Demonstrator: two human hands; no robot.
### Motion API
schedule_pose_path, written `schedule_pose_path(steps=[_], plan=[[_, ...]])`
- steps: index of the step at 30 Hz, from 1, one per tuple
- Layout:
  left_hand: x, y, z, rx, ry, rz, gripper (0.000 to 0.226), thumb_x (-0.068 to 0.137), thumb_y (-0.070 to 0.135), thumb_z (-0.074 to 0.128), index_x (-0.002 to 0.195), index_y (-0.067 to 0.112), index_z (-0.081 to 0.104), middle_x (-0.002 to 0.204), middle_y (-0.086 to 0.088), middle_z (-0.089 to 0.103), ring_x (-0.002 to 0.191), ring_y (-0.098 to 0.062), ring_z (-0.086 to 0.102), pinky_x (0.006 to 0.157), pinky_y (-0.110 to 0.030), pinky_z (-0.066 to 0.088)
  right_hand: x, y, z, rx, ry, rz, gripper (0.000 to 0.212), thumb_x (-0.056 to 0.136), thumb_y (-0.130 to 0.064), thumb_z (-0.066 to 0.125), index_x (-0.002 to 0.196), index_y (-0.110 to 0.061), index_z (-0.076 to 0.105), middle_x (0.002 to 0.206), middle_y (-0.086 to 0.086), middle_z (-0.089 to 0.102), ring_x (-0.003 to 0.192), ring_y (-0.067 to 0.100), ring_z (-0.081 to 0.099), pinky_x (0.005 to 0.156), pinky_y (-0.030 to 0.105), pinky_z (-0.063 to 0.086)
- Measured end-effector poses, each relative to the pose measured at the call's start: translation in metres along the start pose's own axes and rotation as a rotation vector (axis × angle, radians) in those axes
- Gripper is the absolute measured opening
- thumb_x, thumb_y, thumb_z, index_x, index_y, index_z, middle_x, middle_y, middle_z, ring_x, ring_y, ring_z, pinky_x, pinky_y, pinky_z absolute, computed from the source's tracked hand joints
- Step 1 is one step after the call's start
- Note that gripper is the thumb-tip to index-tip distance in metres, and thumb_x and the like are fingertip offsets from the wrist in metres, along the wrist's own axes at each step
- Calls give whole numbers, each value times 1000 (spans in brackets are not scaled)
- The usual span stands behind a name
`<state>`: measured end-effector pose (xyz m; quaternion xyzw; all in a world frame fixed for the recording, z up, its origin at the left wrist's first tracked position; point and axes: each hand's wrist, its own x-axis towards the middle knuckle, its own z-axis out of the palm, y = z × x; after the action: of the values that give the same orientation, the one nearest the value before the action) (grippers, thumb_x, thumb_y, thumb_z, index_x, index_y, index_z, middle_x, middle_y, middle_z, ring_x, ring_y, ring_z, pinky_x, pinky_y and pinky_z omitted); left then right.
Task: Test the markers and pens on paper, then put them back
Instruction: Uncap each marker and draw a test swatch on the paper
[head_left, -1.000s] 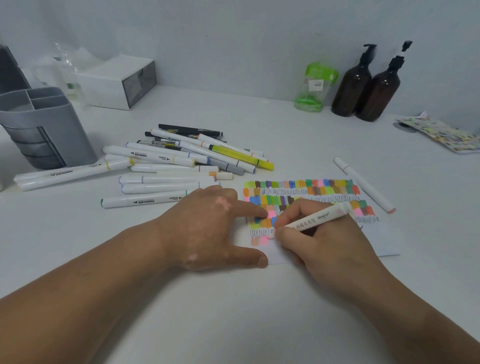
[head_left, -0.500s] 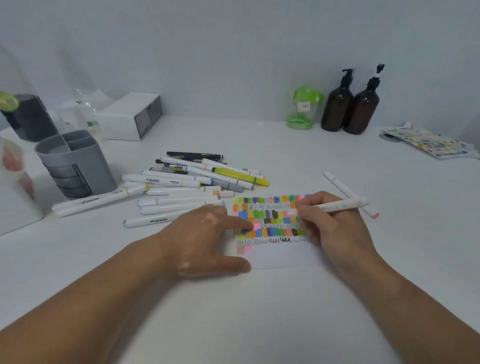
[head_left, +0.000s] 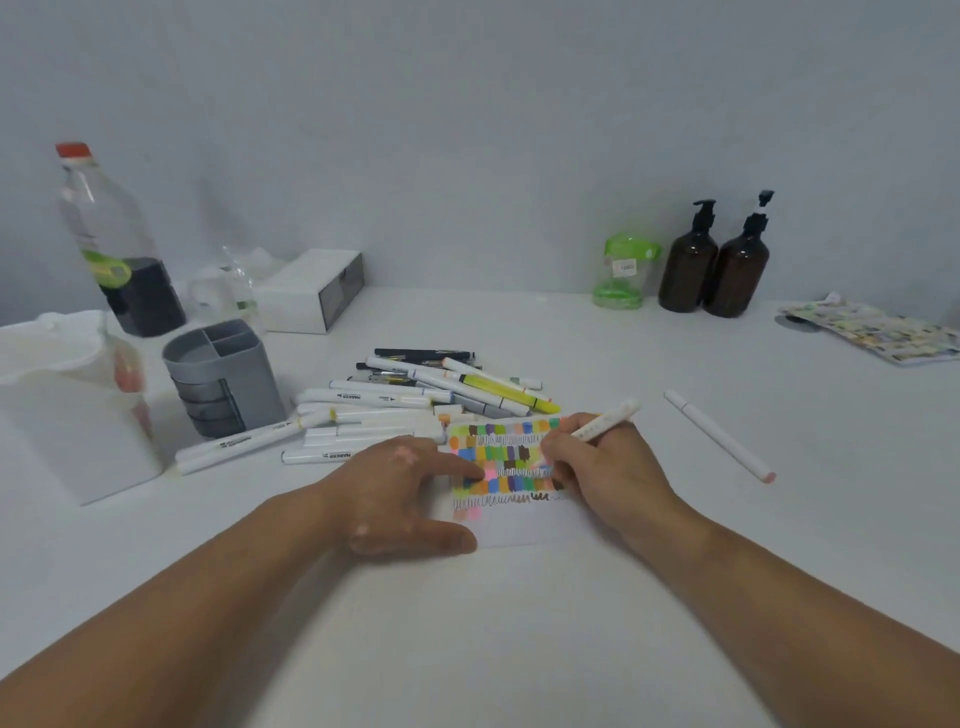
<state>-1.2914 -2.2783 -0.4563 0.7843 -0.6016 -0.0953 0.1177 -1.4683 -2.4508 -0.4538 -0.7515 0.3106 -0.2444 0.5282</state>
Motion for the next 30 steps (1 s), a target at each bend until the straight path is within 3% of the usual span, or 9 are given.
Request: schedule_pose_path(steps=[3,5,8,10,12,16,20,27,30], plan=[[3,1,2,-39,65,16,69,70,79,67,132,52,55,99,38,50,92,6,48,83,-15,36,5,0,-6,34,25,23,13,77,-24,64,65,-20,64,55,-6,58,50,9,50,57,34,40],[7,3,6,-165,185,41,51,80,65,71,125,45,56,81,39,53,76,9,51,68,-8,36,7,0,-9,104,47,-10,8,75,-25,63,69,-19,65,56,-5,57,50,11,47,52,32,39],[12,7,9,-544,242,12,23,94,46,53,115,41,47,67,16,46,63,-6,42,62,-20,36,6,0,-9,266,12,-55,8,78,-20,65,70,-20,64,57,0,57,50,13,47,47,28,41],[13,8,11,-852,207,-32,16,94,36,45,109,33,49,73,7,43,62,-10,37,62,-28,35,3,2,-8,313,-42,-84,8,78,-20,69,70,-19,66,57,2,56,50,15,48,46,26,44],[13,8,14,-1025,209,-52,14,94,27,45,106,27,53,82,-3,55,60,-13,36,57,-28,35,1,5,-8,354,-91,-100,6,75,-20,73,72,-17,69,57,4,56,51,17,50,47,27,45],[11,10,19,-1039,242,27,15,102,26,49,116,23,53,109,-5,75,60,-16,46,58,-28,44,-1,3,-12,556,-137,-76,5,77,-14,68,78,-12,73,62,9,61,56,17,56,50,26,50],[12,14,20,-1096,253,110,8,97,26,59,101,19,62,97,-19,75,58,-20,56,59,-32,49,-4,-2,-12,598,-140,-126,6,78,-13,67,75,-16,72,63,10,63,55,17,58,49,26,51],[12,22,20,-1168,289,122,7,92,21,64,92,22,70,85,-14,74,58,-23,54,57,-30,51,-7,-5,-8,505,-185,-178,3,74,-18,76,77,-18,75,65,10,66,56,20,60,53,31,54],[11,26,19,-1154,287,126,7,92,21,62,92,21,69,83,-11,74,56,-22,55,58,-33,52,-9,-6,-6,494,-201,-174,14,68,-27,78,77,-16,74,65,12,66,55,23,59,52,30,53]])
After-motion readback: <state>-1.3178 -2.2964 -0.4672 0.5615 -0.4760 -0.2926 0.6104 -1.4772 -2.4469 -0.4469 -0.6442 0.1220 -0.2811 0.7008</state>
